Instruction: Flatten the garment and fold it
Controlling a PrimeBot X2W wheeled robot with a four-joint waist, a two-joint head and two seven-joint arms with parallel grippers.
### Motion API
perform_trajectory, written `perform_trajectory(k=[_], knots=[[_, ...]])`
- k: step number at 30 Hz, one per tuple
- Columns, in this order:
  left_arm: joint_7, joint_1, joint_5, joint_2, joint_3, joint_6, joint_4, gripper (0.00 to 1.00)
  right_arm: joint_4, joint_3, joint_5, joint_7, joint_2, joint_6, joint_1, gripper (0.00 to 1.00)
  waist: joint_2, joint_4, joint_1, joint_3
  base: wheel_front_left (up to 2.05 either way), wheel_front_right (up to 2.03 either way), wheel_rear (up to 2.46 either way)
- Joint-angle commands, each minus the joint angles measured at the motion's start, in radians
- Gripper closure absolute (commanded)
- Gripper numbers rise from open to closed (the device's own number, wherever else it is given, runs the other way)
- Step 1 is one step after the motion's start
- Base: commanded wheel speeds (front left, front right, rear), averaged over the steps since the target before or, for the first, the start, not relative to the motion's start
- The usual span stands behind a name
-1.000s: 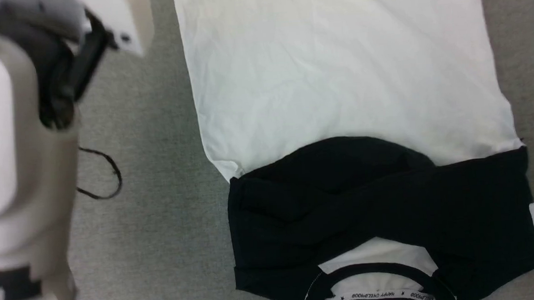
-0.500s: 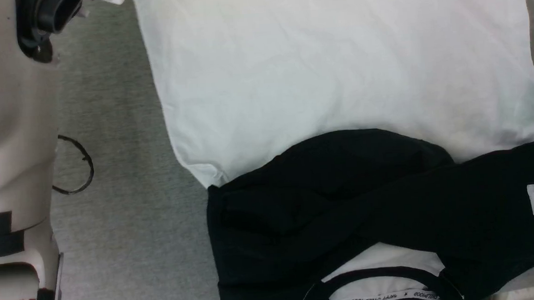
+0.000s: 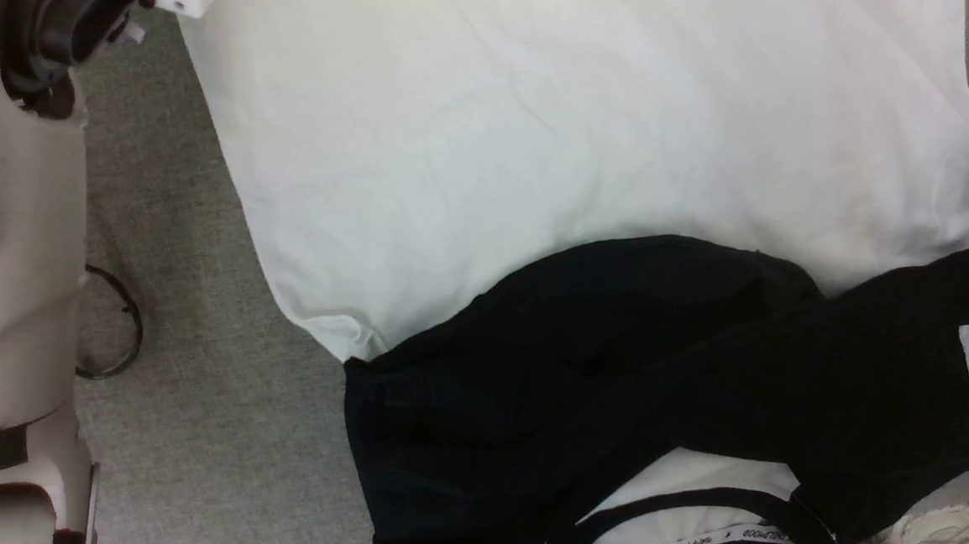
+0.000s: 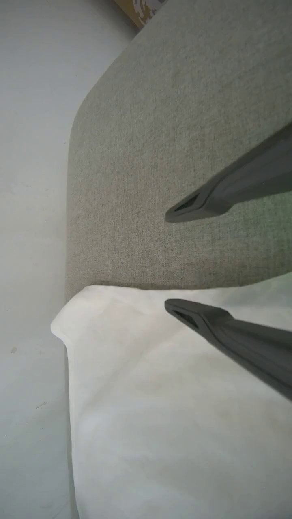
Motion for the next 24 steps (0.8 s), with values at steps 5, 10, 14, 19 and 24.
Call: perform_trajectory(k=[5,10,14,19,24], knots=[[-0.043,0.062,-0.003,0.018,-0.002,-0.007,0.003,1.0,-0.013,0.007,-0.013,0.007,-0.038,-0.001,-0.038,0.0,0.0,0.025,0.0001,-0.039,0.0,0.0,0.0],[-0.082,0.095,-0.02,0.014,0.005,-0.007,0.009,1.0,-0.045,0.035,-0.009,0.04,-0.116,-0.001,-0.108,0.0,0.0,0.047,0.0001,-0.087,0.0,0.0,0.0],[-0.095,0.122,-0.035,0.014,0.011,-0.005,0.009,1.0,-0.074,0.067,0.023,0.096,-0.192,-0.001,-0.225,0.0,0.0,0.062,0.0001,-0.117,0.0,0.0,0.0],[-0.111,0.137,-0.048,0.004,0.009,-0.002,0.002,1.0,-0.025,0.12,0.104,0.234,-0.261,-0.001,-0.435,0.0,0.0,0.075,0.0001,-0.126,0.0,0.0,0.0],[-0.122,0.12,-0.058,-0.022,-0.003,-0.001,-0.009,1.0,0.154,0.157,0.139,0.425,-0.325,-0.001,-0.668,0.0,0.0,0.097,0.0001,-0.097,0.0,0.0,0.0]])
